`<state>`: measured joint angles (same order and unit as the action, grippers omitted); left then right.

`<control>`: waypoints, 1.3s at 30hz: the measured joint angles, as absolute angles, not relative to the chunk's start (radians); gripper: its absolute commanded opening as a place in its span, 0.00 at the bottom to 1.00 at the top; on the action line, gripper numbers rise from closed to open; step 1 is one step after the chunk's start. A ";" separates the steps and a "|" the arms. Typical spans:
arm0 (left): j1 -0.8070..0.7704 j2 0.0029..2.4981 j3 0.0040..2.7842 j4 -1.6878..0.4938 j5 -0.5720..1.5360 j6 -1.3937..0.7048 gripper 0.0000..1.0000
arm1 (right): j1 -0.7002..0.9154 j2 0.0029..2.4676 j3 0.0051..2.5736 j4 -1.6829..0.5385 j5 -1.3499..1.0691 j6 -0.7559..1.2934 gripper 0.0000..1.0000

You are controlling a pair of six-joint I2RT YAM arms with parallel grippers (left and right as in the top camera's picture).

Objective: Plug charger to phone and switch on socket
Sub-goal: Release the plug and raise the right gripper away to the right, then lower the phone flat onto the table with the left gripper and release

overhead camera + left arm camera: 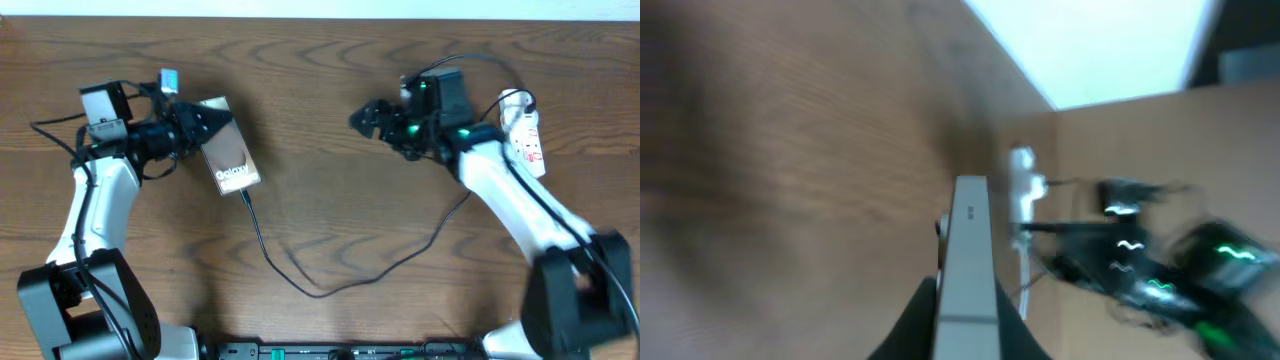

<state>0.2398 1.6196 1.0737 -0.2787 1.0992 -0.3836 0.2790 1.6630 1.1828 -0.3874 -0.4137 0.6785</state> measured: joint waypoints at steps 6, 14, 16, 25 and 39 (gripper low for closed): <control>0.135 1.623 1.073 -0.341 0.921 -0.312 0.07 | 0.283 1.491 1.183 -0.541 -0.176 0.657 0.97; 0.027 1.775 1.073 -0.296 0.823 -0.312 0.07 | 0.290 1.478 1.183 -0.565 -0.104 0.646 0.96; 0.027 1.808 1.073 -0.289 0.813 -0.315 0.07 | 0.290 1.478 1.183 -0.565 -0.099 0.646 0.96; 0.028 1.921 1.073 -0.283 0.805 -0.317 0.07 | 0.290 1.478 1.183 -0.569 -0.088 0.645 0.97; 0.028 1.999 1.073 -0.267 0.818 -0.317 0.07 | 0.290 1.478 1.183 -0.572 -0.088 0.645 0.97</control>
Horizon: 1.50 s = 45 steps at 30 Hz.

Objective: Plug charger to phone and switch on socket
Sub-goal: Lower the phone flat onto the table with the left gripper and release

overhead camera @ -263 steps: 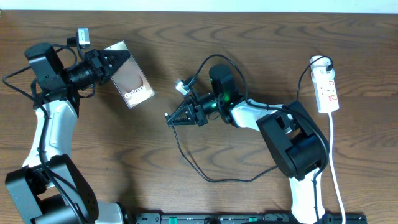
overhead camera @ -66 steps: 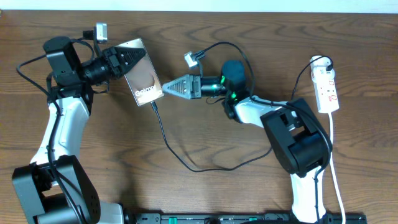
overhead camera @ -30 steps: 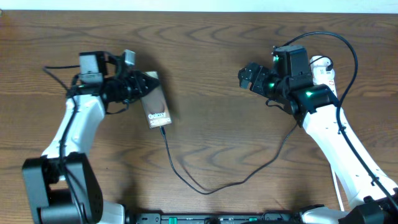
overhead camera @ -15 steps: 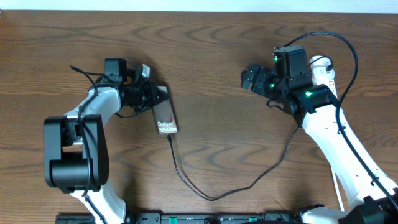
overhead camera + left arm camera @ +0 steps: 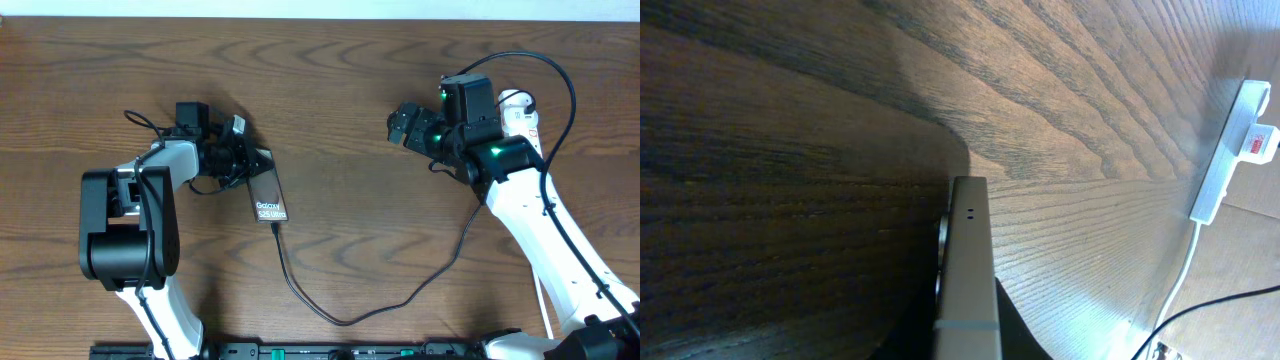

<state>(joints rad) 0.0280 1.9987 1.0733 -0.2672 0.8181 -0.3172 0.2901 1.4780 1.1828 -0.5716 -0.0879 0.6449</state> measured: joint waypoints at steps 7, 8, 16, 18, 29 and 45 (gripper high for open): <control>0.028 1.999 1.073 -0.267 0.819 -0.316 0.21 | 0.290 1.478 1.183 -0.572 -0.088 0.645 0.97; 0.028 1.999 1.073 -0.268 0.818 -0.321 0.24 | 0.290 1.478 1.183 -0.572 -0.088 0.645 0.97; 0.028 1.999 1.078 -0.273 0.859 -0.318 0.38 | 0.290 1.478 1.183 -0.572 -0.088 0.645 0.97; 0.028 1.999 1.078 -0.279 0.865 -0.318 0.40 | 0.290 1.478 1.183 -0.572 -0.088 0.645 0.96; 0.027 1.971 1.111 -0.430 0.775 -0.318 0.53 | 0.290 1.478 1.183 -0.573 -0.085 0.645 0.96; 0.022 1.939 1.141 -0.517 0.592 -0.363 0.57 | 0.290 1.478 1.183 -0.577 -0.085 0.643 0.97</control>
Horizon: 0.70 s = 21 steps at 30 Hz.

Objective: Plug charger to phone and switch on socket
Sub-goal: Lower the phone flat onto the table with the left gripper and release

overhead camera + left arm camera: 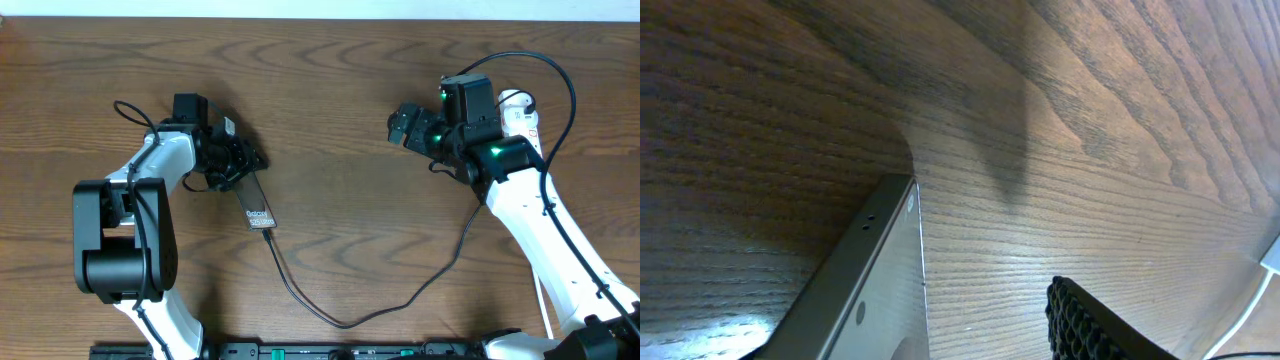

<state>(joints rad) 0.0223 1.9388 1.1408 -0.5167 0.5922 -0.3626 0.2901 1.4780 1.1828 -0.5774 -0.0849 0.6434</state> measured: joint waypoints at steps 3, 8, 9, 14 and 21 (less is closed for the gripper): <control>0.022 1.937 1.143 -0.526 0.583 -0.363 0.57 | 0.290 1.478 1.183 -0.579 -0.085 0.643 0.97; 0.022 1.933 1.145 -0.547 0.558 -0.363 0.58 | 0.290 1.478 1.183 -0.580 -0.085 0.643 0.97; 0.022 1.933 1.145 -0.549 0.555 -0.363 0.58 | 0.290 1.478 1.183 -0.580 -0.085 0.643 0.97; 0.022 1.930 1.146 -0.558 0.542 -0.363 0.58 | 0.290 1.478 1.183 -0.580 -0.085 0.643 0.97; 0.022 1.930 1.146 -0.561 0.538 -0.363 0.58 | 0.290 1.478 1.183 -0.581 -0.085 0.643 0.97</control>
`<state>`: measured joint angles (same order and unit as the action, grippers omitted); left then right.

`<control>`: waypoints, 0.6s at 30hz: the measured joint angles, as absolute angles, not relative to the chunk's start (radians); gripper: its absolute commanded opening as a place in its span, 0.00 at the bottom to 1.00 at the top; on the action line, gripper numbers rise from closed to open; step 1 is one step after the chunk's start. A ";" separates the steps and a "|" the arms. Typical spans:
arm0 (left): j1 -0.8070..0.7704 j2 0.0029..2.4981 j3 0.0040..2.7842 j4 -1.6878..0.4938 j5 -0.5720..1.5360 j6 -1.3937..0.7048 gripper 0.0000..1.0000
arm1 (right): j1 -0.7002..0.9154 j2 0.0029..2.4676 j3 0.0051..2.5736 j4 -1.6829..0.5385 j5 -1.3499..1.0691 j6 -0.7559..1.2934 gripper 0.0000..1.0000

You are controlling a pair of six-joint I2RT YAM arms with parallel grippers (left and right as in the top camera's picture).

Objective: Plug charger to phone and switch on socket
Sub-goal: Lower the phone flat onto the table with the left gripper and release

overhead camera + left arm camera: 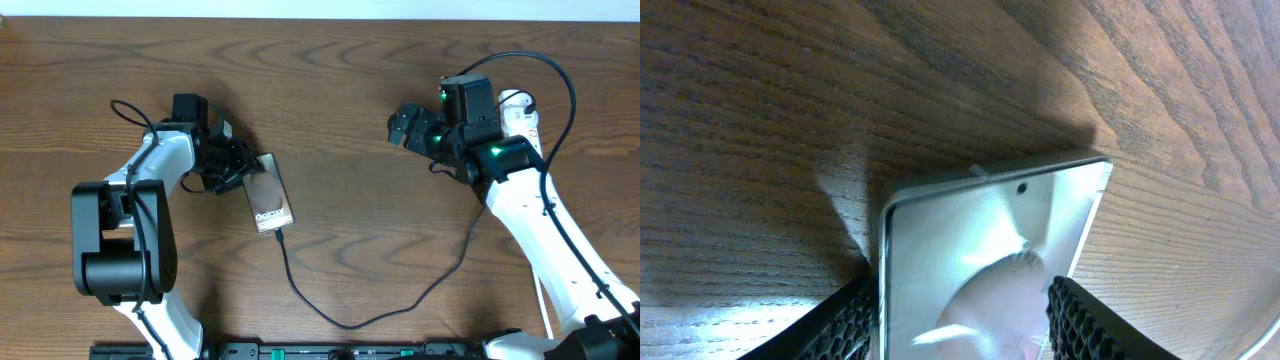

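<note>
The phone [268,207] lies flat on the wooden table, screen up, with "Galaxy" printed on it. The black charger cable [400,305] is plugged into its lower end and loops right toward the white power strip [522,118]. My left gripper [240,165] sits at the phone's upper end. In the left wrist view the phone [990,260] lies between the spread fingers of that gripper [965,320], which is open. My right gripper [400,125] hovers left of the power strip with nothing in it; I cannot make out how its jaws stand.
The right arm [520,200] covers much of the power strip, so its switch is hidden. The cable slack runs across the table's front middle. The table's front edge [320,345] carries a dark rail.
The phone was leaning on its long edge beside my open left fingers. Now it lies flat, screen up, a little further right. The right arm has not moved.
My left gripper held the plugged-in phone edge-on at the far left while the right gripper was out over the table's middle. Then the phone stood on its edge nearer the centre, still gripped, with the right arm back by the strip. Then the fingers were open and the phone leaning; now it lies flat.
</note>
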<state>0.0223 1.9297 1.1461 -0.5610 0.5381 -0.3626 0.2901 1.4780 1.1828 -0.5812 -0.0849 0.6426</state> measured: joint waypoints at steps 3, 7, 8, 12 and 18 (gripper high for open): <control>0.022 1.930 1.146 -0.561 0.538 -0.363 0.58 | 0.290 1.478 1.183 -0.582 -0.085 0.643 0.97; 0.022 1.930 1.147 -0.561 0.538 -0.363 0.58 | 0.290 1.478 1.183 -0.583 -0.085 0.643 0.97; 0.022 1.930 1.147 -0.561 0.538 -0.362 0.58 | 0.290 1.478 1.183 -0.583 -0.085 0.643 0.97; 0.022 1.930 1.147 -0.559 0.538 -0.363 0.59 | 0.290 1.478 1.183 -0.583 -0.085 0.643 0.98; 0.027 1.925 1.156 -0.576 0.518 -0.362 0.64 | 0.290 1.478 1.183 -0.583 -0.084 0.642 0.99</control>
